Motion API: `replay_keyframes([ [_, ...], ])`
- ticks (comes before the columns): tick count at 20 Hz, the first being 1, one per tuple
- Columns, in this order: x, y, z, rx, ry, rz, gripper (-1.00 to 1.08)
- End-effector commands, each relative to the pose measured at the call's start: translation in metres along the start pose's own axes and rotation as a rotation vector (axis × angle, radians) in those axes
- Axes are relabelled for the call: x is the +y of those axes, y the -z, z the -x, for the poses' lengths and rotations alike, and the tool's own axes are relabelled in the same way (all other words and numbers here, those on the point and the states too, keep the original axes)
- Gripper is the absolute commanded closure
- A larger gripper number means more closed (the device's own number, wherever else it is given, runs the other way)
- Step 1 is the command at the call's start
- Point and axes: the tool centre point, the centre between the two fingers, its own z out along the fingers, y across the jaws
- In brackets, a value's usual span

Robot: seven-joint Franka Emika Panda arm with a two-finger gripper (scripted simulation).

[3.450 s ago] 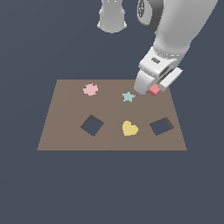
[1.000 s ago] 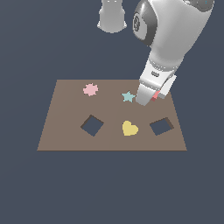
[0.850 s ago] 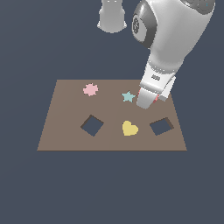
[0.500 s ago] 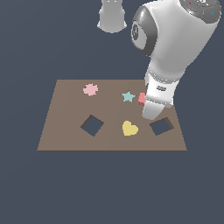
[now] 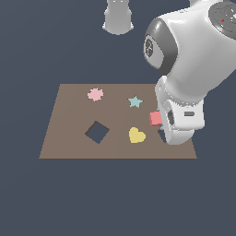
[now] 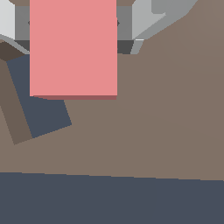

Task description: Insert a designated object into the corresponding slot on a board.

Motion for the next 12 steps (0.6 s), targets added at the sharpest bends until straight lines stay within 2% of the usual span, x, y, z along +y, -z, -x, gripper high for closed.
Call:
replay_keyframes([
  [1, 0.011, 0.001, -0.004, 0.0, 0.075, 0.0, 1.08],
  [12, 0.04, 0.003, -0.022, 0.0, 0.285, 0.0, 1.08],
])
